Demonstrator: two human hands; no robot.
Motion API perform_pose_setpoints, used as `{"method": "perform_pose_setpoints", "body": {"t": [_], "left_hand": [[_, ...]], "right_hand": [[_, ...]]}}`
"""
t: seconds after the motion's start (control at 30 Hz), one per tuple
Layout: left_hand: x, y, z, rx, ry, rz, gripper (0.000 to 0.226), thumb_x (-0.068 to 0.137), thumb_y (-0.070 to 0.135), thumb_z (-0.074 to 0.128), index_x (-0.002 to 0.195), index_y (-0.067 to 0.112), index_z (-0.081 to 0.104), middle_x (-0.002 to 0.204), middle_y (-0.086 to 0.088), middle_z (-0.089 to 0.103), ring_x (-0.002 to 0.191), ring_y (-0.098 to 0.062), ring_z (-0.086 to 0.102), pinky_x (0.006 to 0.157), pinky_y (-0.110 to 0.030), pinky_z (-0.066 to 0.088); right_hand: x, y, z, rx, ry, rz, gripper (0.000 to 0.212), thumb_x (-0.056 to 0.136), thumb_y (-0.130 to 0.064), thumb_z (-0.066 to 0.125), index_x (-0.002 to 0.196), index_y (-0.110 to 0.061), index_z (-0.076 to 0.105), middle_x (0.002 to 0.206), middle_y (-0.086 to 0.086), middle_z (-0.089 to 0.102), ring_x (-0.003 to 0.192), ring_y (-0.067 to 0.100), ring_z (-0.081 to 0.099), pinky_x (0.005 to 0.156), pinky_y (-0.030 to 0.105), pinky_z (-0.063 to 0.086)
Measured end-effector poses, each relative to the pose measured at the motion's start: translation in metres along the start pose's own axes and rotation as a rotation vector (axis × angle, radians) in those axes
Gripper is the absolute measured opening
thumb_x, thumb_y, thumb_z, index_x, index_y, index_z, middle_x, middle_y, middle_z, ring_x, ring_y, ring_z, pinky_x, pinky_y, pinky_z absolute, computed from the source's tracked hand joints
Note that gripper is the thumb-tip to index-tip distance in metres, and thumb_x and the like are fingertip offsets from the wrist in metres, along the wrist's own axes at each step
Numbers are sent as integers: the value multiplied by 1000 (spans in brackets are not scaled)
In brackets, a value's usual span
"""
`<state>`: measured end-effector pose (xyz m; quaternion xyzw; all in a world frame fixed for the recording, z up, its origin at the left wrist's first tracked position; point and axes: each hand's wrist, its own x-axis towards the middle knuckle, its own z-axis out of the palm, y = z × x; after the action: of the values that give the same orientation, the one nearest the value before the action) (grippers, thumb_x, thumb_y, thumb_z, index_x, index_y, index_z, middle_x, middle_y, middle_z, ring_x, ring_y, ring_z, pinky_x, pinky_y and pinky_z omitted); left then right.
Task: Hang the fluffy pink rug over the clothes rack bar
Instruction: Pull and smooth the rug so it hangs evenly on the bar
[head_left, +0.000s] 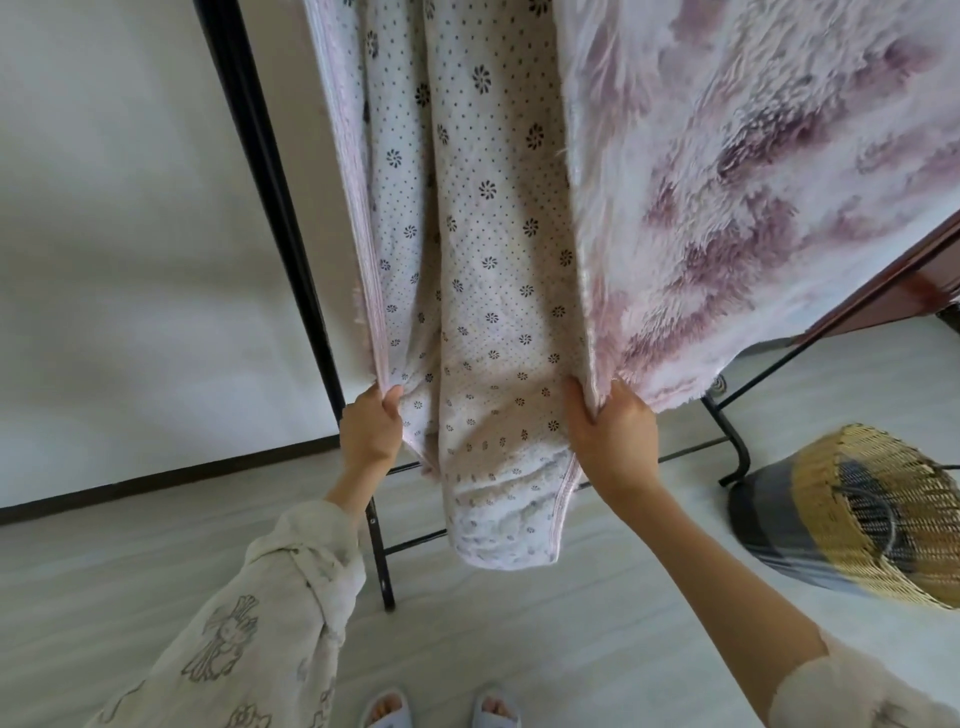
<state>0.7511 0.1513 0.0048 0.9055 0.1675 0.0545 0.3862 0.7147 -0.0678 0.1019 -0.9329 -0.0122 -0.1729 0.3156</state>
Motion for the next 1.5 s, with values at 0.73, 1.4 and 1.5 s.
{"method": "perform_pose_setpoints", "body": {"t": [0.73, 1.4, 1.5], "left_hand": [[-19, -24, 37, -409, -171, 125, 40, 94, 16, 48, 130, -3, 43, 119, -21, 60, 109, -31, 60, 86, -29, 52], [-29, -154, 223, -304, -167, -109, 18, 94, 11, 49, 78, 3, 52, 64, -4, 52, 56, -19, 53, 47, -10, 42], [-30, -182, 219, -236, -107, -141, 34, 98, 21, 40, 117, -5, 50, 96, -20, 61, 84, -32, 62, 70, -34, 50]], "right_hand": [[-47, 76, 73, -183, -171, 788, 50, 97, -40, 36, 108, 4, 57, 102, 25, 63, 91, 38, 58, 72, 37, 43], [-82, 236, 197, 303, -262, 1007, 29, 91, -25, 58, 102, 2, 57, 92, 15, 58, 85, 30, 58, 72, 39, 54], [-74, 256, 187, 205, -25, 1054, 45, 91, -25, 56, 124, 5, 51, 115, 21, 61, 104, 34, 60, 90, 39, 50]]}}
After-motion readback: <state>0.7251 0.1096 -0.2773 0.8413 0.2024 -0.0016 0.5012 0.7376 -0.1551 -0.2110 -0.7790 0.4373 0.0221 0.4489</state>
